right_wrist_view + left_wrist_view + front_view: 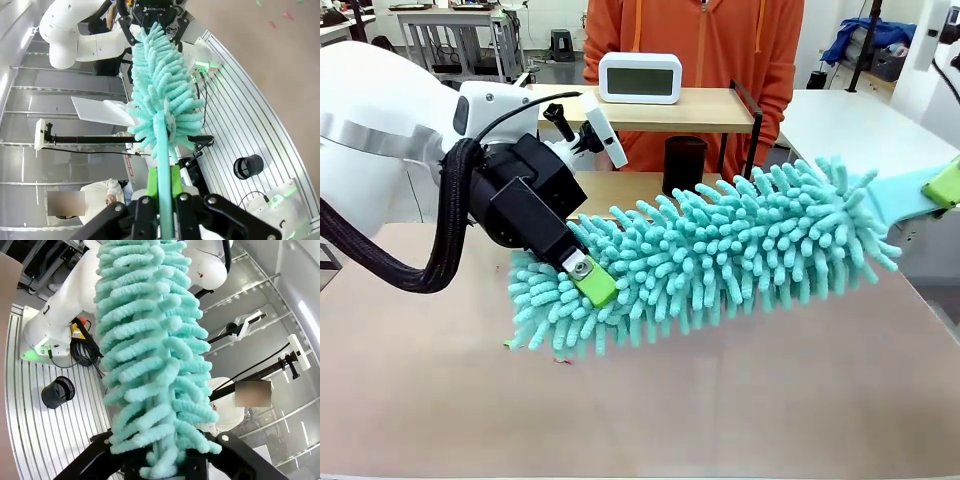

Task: Clean the shelf.
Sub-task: Hand the Duster back to the human.

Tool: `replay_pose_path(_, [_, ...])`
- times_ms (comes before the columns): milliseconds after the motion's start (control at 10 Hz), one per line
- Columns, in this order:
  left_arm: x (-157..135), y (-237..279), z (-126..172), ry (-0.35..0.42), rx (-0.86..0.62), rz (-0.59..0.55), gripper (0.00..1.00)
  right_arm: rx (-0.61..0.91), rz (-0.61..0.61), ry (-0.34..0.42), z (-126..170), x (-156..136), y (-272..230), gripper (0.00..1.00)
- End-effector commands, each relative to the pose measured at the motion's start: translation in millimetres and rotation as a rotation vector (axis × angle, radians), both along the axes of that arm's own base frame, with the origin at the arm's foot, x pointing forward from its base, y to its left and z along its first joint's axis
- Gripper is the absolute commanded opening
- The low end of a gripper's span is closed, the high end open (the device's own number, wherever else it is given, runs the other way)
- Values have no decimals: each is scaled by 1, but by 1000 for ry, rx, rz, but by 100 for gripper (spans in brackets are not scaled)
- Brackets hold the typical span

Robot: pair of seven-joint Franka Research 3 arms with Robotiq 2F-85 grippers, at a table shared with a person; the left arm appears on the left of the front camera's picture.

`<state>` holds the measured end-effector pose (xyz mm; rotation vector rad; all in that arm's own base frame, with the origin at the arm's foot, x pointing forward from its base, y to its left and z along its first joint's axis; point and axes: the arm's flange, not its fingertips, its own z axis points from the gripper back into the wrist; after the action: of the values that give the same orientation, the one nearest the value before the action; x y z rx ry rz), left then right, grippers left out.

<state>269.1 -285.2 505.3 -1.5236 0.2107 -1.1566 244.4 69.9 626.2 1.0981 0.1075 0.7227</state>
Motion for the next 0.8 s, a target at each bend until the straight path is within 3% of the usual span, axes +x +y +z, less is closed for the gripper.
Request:
replay_pose_path(0, [-8, 0, -4, -32, -7, -14, 0, 5, -28, 2, -4, 3, 1, 13])
replay_pose_path(300, [-7, 2, -5, -32, -9, -20, 0, 13, -27, 9, -8, 4, -3, 13])
replay_pose_path(400, [-7, 2, -4, -35, -6, -19, 0, 29, -15, -1, -7, 4, -6, 69])
replay_pose_path(600, [-6, 3, -5, -36, 1, -24, 0, 65, -41, 3, -6, 5, -17, 72])
replay_pose_path(700, [-8, 4, -5, -51, 14, -65, 0, 106, -94, 29, -8, 9, -23, 100])
